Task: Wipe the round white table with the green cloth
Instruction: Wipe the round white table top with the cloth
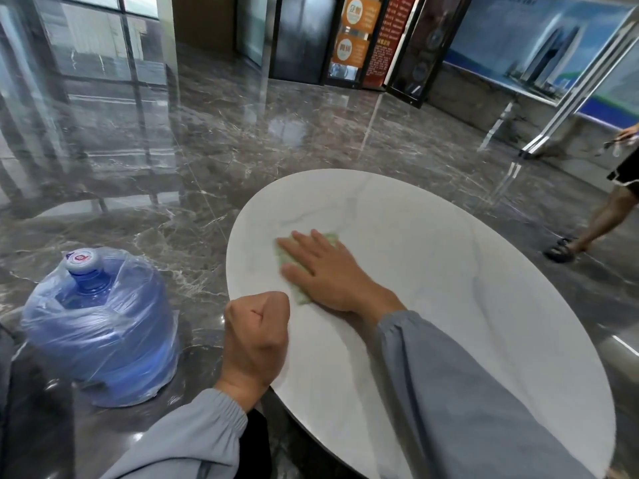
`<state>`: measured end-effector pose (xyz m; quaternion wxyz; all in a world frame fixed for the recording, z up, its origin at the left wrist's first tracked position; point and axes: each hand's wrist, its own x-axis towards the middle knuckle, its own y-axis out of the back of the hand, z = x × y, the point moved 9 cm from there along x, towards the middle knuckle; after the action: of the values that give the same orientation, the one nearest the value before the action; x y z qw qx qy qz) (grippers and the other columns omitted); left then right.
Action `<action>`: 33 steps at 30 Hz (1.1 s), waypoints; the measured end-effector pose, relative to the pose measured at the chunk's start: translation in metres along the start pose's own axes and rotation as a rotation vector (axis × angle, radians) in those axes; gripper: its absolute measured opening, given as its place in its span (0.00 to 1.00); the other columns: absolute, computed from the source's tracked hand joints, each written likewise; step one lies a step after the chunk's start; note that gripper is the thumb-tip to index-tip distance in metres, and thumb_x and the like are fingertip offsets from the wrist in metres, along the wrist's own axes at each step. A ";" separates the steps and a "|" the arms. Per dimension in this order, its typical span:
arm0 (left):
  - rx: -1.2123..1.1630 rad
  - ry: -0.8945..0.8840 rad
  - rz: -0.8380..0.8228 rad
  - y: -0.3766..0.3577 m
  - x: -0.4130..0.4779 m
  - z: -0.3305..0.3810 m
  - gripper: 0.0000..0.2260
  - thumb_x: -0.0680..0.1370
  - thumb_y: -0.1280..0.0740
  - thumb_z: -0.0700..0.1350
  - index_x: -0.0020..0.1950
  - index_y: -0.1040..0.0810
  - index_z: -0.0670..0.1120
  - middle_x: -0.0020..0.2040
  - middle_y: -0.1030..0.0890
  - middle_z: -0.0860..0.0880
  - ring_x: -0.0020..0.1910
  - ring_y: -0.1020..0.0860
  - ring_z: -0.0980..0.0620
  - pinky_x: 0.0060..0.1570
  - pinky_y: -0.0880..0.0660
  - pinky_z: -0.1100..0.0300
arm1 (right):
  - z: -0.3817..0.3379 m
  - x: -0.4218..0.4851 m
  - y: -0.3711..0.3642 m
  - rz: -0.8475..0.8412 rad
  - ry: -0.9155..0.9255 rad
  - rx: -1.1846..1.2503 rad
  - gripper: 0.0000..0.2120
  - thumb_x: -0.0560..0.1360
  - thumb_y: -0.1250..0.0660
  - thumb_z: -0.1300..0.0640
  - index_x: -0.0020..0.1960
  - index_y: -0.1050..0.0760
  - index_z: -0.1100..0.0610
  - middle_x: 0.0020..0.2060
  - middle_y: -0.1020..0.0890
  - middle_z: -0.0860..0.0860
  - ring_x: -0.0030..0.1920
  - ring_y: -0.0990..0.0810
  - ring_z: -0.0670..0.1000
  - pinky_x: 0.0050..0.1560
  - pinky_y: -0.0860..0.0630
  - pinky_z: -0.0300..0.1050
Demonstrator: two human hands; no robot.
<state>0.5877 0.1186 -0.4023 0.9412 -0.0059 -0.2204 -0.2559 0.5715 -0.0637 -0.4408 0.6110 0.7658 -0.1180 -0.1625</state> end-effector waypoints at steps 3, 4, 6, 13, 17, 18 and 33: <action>-0.003 0.005 -0.028 -0.003 0.000 -0.001 0.16 0.71 0.45 0.50 0.28 0.45 0.45 0.26 0.45 0.55 0.26 0.44 0.57 0.28 0.50 0.57 | 0.109 -0.024 0.019 0.045 -0.329 -0.028 0.28 0.84 0.53 0.33 0.83 0.53 0.34 0.84 0.51 0.41 0.84 0.56 0.52 0.81 0.56 0.60; -0.009 0.006 -0.033 -0.005 0.000 -0.001 0.15 0.71 0.45 0.50 0.29 0.45 0.47 0.25 0.45 0.55 0.26 0.45 0.57 0.28 0.51 0.59 | 0.145 -0.038 0.025 0.062 -0.439 -0.018 0.29 0.84 0.54 0.32 0.83 0.53 0.34 0.84 0.51 0.42 0.84 0.55 0.53 0.80 0.55 0.61; 0.003 -0.002 -0.036 -0.006 0.001 0.003 0.13 0.71 0.45 0.50 0.29 0.44 0.50 0.24 0.45 0.55 0.24 0.45 0.57 0.27 0.52 0.65 | 0.197 -0.064 0.031 0.070 -0.603 0.011 0.30 0.82 0.55 0.31 0.83 0.53 0.34 0.84 0.51 0.43 0.84 0.55 0.54 0.80 0.55 0.64; 0.050 0.012 -0.055 -0.009 0.003 0.002 0.13 0.70 0.44 0.52 0.30 0.44 0.50 0.25 0.46 0.54 0.25 0.45 0.56 0.27 0.51 0.65 | 0.102 -0.003 0.016 0.023 -0.414 0.003 0.29 0.84 0.56 0.35 0.83 0.56 0.35 0.84 0.57 0.42 0.83 0.62 0.53 0.78 0.63 0.66; 0.091 0.021 -0.097 -0.013 0.005 0.000 0.15 0.70 0.42 0.54 0.28 0.43 0.49 0.23 0.44 0.55 0.24 0.44 0.56 0.26 0.49 0.64 | -0.015 0.024 -0.008 -0.002 -0.029 -0.038 0.30 0.81 0.58 0.31 0.82 0.55 0.33 0.84 0.55 0.40 0.83 0.62 0.50 0.78 0.64 0.63; 0.092 0.027 -0.102 -0.014 0.005 -0.001 0.16 0.70 0.42 0.54 0.28 0.43 0.49 0.23 0.44 0.55 0.24 0.43 0.56 0.26 0.49 0.63 | -0.020 0.025 -0.008 -0.003 0.011 -0.026 0.30 0.80 0.58 0.30 0.81 0.55 0.32 0.84 0.54 0.40 0.83 0.61 0.49 0.78 0.63 0.62; 0.930 -0.110 -0.418 -0.057 -0.008 -0.001 0.22 0.75 0.38 0.56 0.27 0.39 0.44 0.22 0.42 0.49 0.24 0.39 0.48 0.29 0.44 0.58 | 0.110 0.001 0.015 -0.042 -0.334 -0.047 0.28 0.84 0.57 0.35 0.82 0.60 0.34 0.84 0.59 0.41 0.83 0.64 0.53 0.78 0.63 0.66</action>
<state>0.5545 0.0727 -0.4118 0.7600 0.4444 -0.3566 -0.3127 0.5291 -0.1665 -0.4480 0.5971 0.7159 -0.1981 -0.3028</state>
